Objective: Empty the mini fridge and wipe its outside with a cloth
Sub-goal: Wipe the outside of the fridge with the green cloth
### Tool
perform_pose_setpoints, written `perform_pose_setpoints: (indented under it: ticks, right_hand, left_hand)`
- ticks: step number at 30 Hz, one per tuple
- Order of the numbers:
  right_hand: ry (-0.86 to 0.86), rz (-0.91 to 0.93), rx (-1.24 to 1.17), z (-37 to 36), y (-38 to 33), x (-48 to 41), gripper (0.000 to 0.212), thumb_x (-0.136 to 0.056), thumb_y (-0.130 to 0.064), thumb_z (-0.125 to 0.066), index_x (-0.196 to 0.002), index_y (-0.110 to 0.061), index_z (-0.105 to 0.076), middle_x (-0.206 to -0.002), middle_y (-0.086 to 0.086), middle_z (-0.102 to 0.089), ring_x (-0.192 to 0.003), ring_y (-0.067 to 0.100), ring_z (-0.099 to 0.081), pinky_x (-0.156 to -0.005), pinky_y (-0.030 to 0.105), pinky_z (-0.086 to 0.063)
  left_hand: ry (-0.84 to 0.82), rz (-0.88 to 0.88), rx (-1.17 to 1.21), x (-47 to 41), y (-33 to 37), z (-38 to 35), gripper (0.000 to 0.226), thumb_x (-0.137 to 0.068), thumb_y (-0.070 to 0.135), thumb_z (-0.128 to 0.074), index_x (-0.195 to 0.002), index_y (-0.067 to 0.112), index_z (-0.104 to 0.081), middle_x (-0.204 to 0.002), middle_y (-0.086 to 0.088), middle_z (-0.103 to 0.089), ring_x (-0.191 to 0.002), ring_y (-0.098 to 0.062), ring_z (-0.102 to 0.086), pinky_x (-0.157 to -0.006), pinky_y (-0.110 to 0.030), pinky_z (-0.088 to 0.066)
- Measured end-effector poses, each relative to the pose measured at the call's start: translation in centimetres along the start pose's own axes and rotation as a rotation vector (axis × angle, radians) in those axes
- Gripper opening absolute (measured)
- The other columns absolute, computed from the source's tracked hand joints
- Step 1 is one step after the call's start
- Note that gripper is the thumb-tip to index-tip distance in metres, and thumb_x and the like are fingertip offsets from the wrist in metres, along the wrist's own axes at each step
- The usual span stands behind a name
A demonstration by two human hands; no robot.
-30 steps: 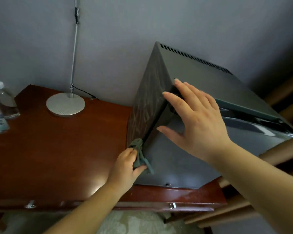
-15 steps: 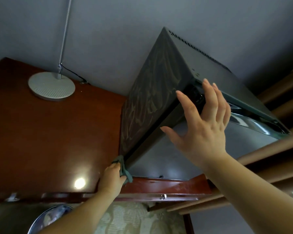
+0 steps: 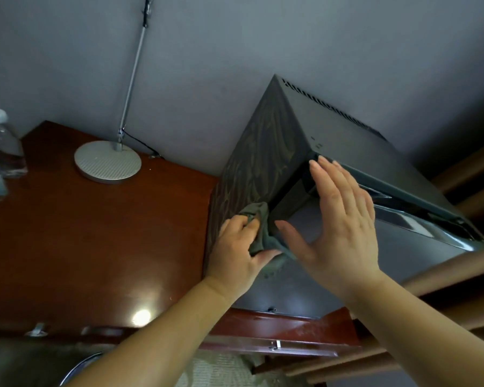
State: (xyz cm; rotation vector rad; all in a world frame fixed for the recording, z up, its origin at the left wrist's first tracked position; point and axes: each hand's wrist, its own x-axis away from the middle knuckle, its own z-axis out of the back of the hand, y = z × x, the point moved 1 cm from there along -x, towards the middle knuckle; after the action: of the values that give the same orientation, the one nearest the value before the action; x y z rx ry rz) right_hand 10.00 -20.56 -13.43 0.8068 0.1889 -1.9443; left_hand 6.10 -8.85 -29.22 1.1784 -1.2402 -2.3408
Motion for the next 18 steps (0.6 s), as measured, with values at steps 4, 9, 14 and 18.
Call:
perform_pose_setpoints:
  ticks: [4,9,14,18]
  right_hand:
    - [-0.026,-0.058,-0.156,1.3,0.1,-0.3,0.077,-0.086,-0.040,-0.066,-0.153,-0.016,-0.037,-0.153,-0.002,-0.045,-0.146,0.018,-0.037,-0.117,0.038,-0.030]
    - [0.002,-0.041,-0.235,3.0,1.2,-1.9,0.052,-0.093,-0.034,-0.053,-0.142,-0.017,-0.054,-0.132,-0.007,-0.065,-0.117,0.012,-0.061,-0.106,0.035,-0.038]
    - [-0.029,-0.076,-0.394,3.9,3.0,-5.5,0.030,-0.097,-0.026,-0.051,-0.122,-0.022,-0.068,-0.102,-0.011,-0.075,-0.098,0.013,-0.070,-0.092,0.037,-0.051]
    - [-0.175,-0.136,-0.283,3.0,4.0,-7.5,0.035,-0.101,-0.032,-0.052,-0.134,-0.024,-0.061,-0.132,-0.005,-0.064,-0.126,0.016,-0.053,-0.103,0.031,-0.040]
  left_hand:
    - [0.090,-0.134,0.051,-3.4,3.5,1.2,0.048,-0.088,0.048,-0.061,-0.112,0.006,-0.068,-0.096,-0.005,-0.053,-0.090,-0.025,-0.053,-0.081,-0.023,-0.039]
    - [0.044,-0.150,0.155,-5.2,5.6,2.1,0.055,-0.095,0.057,-0.051,-0.125,0.013,-0.065,-0.102,0.000,-0.052,-0.095,-0.022,-0.054,-0.082,-0.031,-0.047]
    - [0.104,0.033,0.292,-5.7,5.9,2.5,0.040,-0.098,0.052,-0.047,-0.113,0.021,-0.068,-0.110,-0.001,-0.054,-0.105,-0.026,-0.056,-0.091,-0.047,-0.049]
    - [0.134,0.046,0.190,-7.4,7.1,3.3,0.039,-0.099,0.033,-0.052,-0.130,0.013,-0.064,-0.130,0.000,-0.048,-0.124,-0.021,-0.048,-0.110,-0.035,-0.039]
